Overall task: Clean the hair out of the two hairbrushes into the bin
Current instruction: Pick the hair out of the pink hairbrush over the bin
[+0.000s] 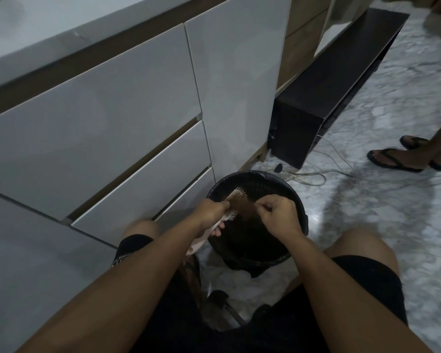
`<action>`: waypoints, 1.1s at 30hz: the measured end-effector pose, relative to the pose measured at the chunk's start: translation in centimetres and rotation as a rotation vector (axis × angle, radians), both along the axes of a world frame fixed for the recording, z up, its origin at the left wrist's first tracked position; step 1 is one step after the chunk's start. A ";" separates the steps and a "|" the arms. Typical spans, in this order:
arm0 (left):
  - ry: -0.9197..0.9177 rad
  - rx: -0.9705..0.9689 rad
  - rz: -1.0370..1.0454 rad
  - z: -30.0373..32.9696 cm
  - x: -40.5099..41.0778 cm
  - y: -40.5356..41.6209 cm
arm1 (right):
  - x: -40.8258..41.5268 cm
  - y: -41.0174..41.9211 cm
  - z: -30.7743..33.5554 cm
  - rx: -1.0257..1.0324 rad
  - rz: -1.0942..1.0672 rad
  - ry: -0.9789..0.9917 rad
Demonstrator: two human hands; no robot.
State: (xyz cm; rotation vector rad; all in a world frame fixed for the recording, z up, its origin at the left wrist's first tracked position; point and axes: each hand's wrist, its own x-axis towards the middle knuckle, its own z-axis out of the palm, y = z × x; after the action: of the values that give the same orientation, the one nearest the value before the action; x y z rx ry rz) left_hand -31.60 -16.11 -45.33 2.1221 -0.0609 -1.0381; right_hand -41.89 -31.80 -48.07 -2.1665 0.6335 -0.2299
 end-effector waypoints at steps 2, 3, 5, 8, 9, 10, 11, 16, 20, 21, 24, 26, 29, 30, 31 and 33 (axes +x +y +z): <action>0.000 -0.003 -0.006 0.0 0.0 -0.1 | 0.0 0.2 0.0 0.142 0.011 0.003; -0.004 -0.002 -0.012 -0.1 -0.1 -0.1 | 0.0 0.4 0.2 0.211 0.001 -0.001; -0.015 0.000 -0.019 -0.1 -0.2 -0.3 | 0.1 0.7 0.5 0.302 -0.035 -0.021; -0.026 -0.023 -0.026 0.2 -0.5 -0.5 | 0.2 0.8 0.6 0.328 -0.040 -0.030; -0.026 -0.031 -0.029 0.3 -0.6 -0.6 | 0.2 0.9 0.6 0.329 -0.027 -0.022; -0.025 -0.038 -0.031 0.3 -0.8 -0.7 | 0.1 1.0 0.6 0.325 -0.013 -0.013; -0.026 -0.047 -0.031 0.4 -0.8 -0.8 | 0.1 1.1 0.6 0.315 -0.001 -0.010; -0.049 -0.055 -0.035 0.0 -0.9 -0.8 | 0.0 1.2 0.2 0.249 0.005 0.050; -0.089 -0.073 -0.042 0.0 -0.8 -0.6 | -0.1 1.0 0.3 0.212 0.040 0.072; -0.102 -0.074 -0.035 0.0 -0.8 -0.6 | 0.0 1.0 0.3 0.198 0.047 0.082; -0.151 -0.060 0.000 -0.2 -0.7 -0.4 | 0.1 0.8 0.3 0.152 0.012 0.115; -0.179 -0.062 0.022 -0.4 -0.7 -0.3 | 0.2 0.7 0.6 0.112 -0.066 0.110; -0.187 -0.062 0.014 -0.5 -0.8 -0.4 | 0.1 0.6 0.9 0.094 -0.132 0.074; -0.184 -0.064 0.012 -0.5 -0.9 -0.5 | 0.1 0.6 0.8 0.104 -0.124 0.064; -0.182 -0.068 0.019 -0.5 -1.0 -0.7 | 0.0 0.6 0.8 0.117 -0.104 0.057; -0.181 -0.076 0.040 -0.5 -1.1 -0.9 | 0.0 0.5 0.7 0.156 -0.061 0.045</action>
State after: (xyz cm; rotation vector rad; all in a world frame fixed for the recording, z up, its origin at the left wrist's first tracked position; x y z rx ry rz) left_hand -32.74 -17.04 -45.79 2.1340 -0.1430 -0.8061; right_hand -41.88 -31.26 -47.40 -2.0090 0.7199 -0.1586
